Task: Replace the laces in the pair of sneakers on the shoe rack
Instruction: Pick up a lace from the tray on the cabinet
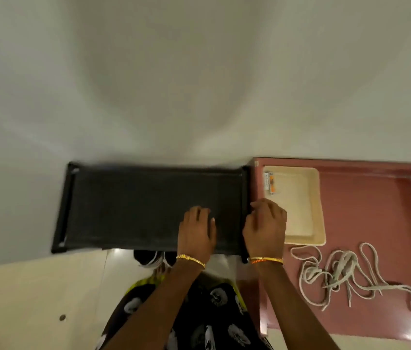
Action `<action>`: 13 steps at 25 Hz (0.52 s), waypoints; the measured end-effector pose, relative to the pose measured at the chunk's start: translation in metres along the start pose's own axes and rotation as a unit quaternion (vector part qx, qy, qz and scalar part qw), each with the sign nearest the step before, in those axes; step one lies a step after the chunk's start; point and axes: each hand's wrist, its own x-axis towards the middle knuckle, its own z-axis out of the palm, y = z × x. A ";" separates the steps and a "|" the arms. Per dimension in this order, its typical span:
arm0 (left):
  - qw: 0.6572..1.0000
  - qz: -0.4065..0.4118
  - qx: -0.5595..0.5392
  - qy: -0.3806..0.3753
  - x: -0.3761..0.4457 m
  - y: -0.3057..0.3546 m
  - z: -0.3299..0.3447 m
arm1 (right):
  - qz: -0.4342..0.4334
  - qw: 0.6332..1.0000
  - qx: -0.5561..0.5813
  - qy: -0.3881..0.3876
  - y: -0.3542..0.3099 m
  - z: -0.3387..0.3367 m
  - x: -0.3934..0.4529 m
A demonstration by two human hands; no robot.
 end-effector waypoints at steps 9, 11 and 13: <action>0.925 -0.376 -0.019 0.048 -0.169 -0.157 -0.048 | -0.316 0.873 0.024 -0.371 -0.131 0.123 -0.140; 0.868 -0.491 -0.032 0.065 -0.192 -0.191 -0.060 | -0.375 0.819 0.012 -0.435 -0.154 0.152 -0.170; 0.811 -0.579 -0.048 0.071 -0.212 -0.225 -0.067 | -0.424 0.767 -0.006 -0.481 -0.172 0.178 -0.198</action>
